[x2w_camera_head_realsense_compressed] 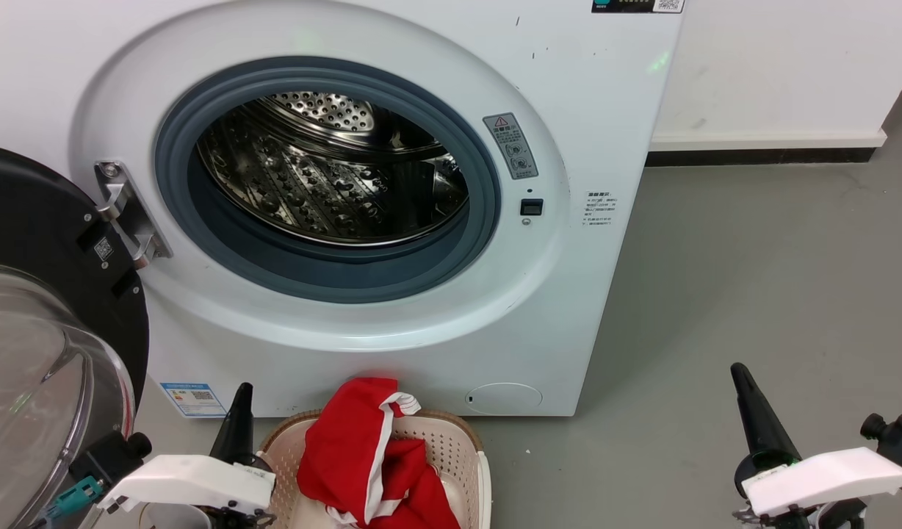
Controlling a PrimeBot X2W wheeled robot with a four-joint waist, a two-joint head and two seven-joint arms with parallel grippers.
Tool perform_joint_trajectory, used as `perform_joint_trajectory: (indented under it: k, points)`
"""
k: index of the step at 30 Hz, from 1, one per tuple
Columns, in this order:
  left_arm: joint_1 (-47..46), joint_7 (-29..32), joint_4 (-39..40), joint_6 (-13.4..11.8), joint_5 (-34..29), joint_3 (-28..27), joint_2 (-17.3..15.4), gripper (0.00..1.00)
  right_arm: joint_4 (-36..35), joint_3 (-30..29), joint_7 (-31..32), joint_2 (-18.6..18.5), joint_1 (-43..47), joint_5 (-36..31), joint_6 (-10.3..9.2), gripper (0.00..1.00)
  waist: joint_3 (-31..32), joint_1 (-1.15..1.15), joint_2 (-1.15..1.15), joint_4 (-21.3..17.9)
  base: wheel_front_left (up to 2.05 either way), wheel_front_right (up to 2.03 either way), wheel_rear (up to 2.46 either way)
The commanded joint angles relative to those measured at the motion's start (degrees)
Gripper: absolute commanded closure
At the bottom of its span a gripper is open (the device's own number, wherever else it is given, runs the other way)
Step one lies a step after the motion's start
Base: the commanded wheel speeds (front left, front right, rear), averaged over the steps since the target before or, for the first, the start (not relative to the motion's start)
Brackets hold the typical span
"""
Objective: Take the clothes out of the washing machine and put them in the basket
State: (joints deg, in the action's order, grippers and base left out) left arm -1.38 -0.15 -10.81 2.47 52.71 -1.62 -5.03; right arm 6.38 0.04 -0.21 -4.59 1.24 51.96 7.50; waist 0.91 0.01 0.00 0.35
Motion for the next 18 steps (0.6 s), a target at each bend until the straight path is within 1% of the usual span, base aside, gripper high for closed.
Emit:
perform_joint_trajectory:
  k: [1, 18]
  points:
    - [-1.7, 0.3, 0.4, 0.4, 1.9, -0.4, -0.1, 1.0, -0.1, -0.2, 0.1, -0.5, -1.6, 2.2, 0.0, 1.0, 0.0, 0.0, 0.0, 0.0, 0.0, 0.0, 0.0]
    - [-2.8, 2.2, -0.7, 1.8, 12.8, -1.8, 0.6, 1.0, 2.1, -1.2, 1.3, -0.5, -3.3, 14.0, 0.0, 1.0, -0.3, 0.0, 0.0, -0.1, 0.0, 0.0, 0.0]
